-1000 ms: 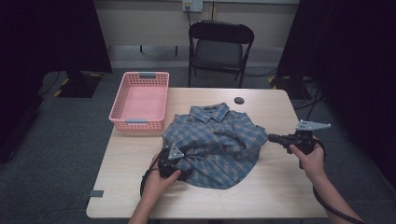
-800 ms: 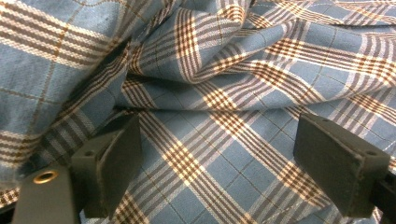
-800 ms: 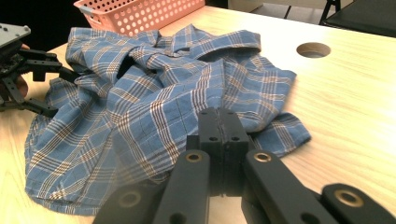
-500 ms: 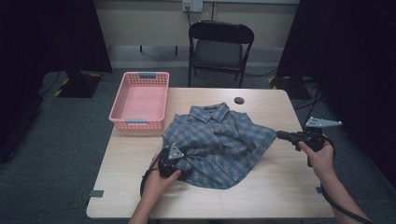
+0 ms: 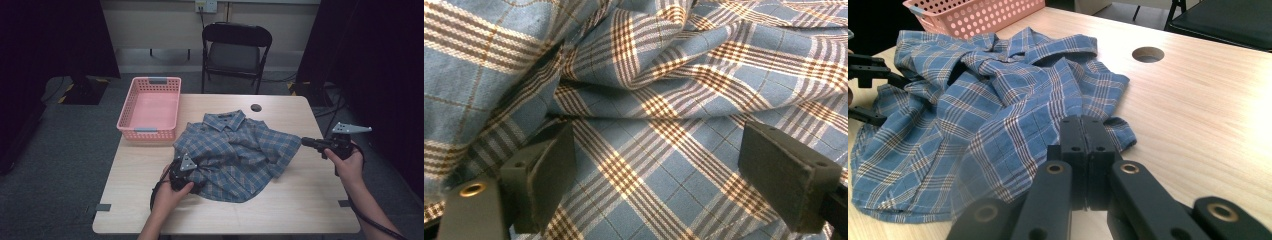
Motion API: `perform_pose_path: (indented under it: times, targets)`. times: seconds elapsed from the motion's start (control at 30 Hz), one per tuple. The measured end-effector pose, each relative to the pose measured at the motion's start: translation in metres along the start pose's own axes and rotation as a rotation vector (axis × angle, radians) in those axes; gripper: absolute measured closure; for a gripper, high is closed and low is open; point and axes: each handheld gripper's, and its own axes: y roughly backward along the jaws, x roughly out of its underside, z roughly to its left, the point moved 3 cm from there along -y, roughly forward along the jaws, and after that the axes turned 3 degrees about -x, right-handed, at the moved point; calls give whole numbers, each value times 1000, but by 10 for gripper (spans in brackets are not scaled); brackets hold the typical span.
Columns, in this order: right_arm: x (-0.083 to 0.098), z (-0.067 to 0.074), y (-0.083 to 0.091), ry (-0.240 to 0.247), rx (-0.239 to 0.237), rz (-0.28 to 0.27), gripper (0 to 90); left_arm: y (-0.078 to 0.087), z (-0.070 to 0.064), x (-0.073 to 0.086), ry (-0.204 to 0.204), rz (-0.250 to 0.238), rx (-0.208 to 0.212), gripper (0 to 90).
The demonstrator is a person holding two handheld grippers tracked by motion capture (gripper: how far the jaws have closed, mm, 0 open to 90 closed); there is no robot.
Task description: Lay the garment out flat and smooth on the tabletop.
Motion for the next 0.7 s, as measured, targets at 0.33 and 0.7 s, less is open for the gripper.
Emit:
perform_pose_path:
  times: [0.33,0.7]
  targets:
    - [0,-6,6,3,22,4,899,0,0,0,0,0,0,149]
    - [1,-11,12,0,38,6,899,0,0,0,0,0,0,149]
